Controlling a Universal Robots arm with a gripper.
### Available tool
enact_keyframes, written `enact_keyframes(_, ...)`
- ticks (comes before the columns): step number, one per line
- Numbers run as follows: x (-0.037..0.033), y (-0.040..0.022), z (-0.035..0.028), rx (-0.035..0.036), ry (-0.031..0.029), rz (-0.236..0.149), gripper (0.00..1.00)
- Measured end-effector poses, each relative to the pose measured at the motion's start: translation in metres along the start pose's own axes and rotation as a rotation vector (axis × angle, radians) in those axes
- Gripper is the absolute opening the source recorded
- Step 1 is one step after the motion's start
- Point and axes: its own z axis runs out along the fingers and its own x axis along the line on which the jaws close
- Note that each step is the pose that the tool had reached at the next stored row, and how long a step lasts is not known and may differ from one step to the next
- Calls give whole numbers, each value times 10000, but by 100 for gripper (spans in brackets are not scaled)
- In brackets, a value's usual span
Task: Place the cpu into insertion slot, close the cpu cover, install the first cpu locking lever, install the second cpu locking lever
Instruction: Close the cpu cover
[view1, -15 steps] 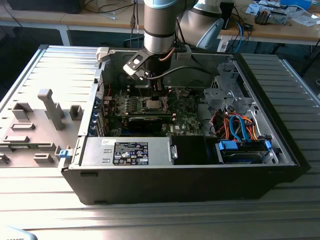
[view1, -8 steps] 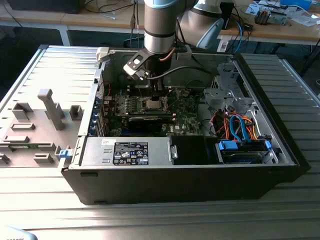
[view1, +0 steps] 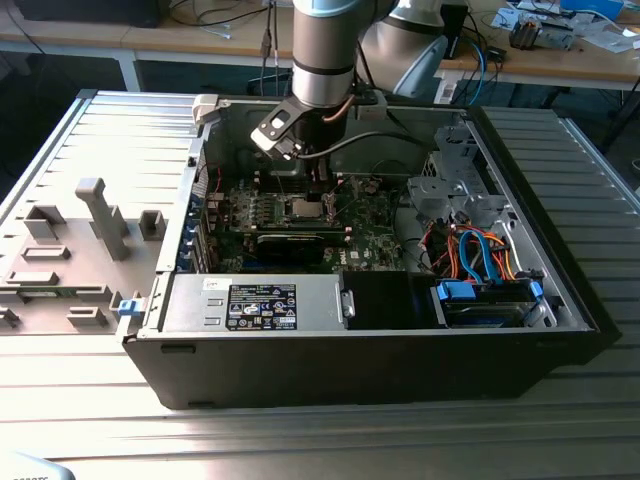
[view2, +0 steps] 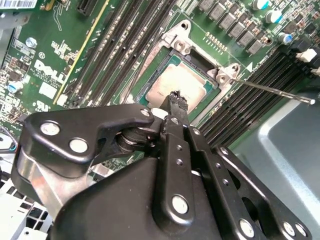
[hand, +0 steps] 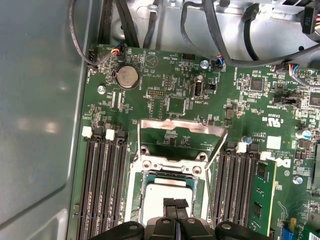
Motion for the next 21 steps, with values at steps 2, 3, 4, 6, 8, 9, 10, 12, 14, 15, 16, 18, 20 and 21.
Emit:
enact_keyframes(2, -5, 38, 0, 3, 1, -1, 11)
enact_keyframes(3, -7, 54, 0, 5, 1, -1, 11)
enact_keyframes(4, -9, 67, 0, 7, 1, 0, 11)
enact_keyframes(6, -11, 87, -6, 9, 0, -1, 11)
enact_keyframes(8, -12, 97, -24, 8, 2, 0, 11)
enact_keyframes(9, -13, 99, -35, 7, 2, 0, 11)
enact_keyframes(10, -14, 101, -43, 8, 1, -1, 11)
enact_keyframes(12, -14, 103, -54, 7, 2, 1, 11)
enact_keyframes(14, -18, 128, -84, 9, 2, 0, 11)
enact_keyframes(15, -19, 138, -89, 11, 2, -1, 11)
enact_keyframes(16, -22, 163, -98, 16, 5, 0, 11)
enact_keyframes(18, -27, 195, -112, 27, 12, -1, 11)
enact_keyframes(20, -30, 214, -124, 30, 24, -1, 11)
enact_keyframes(21, -31, 226, -134, 32, 29, -1, 11)
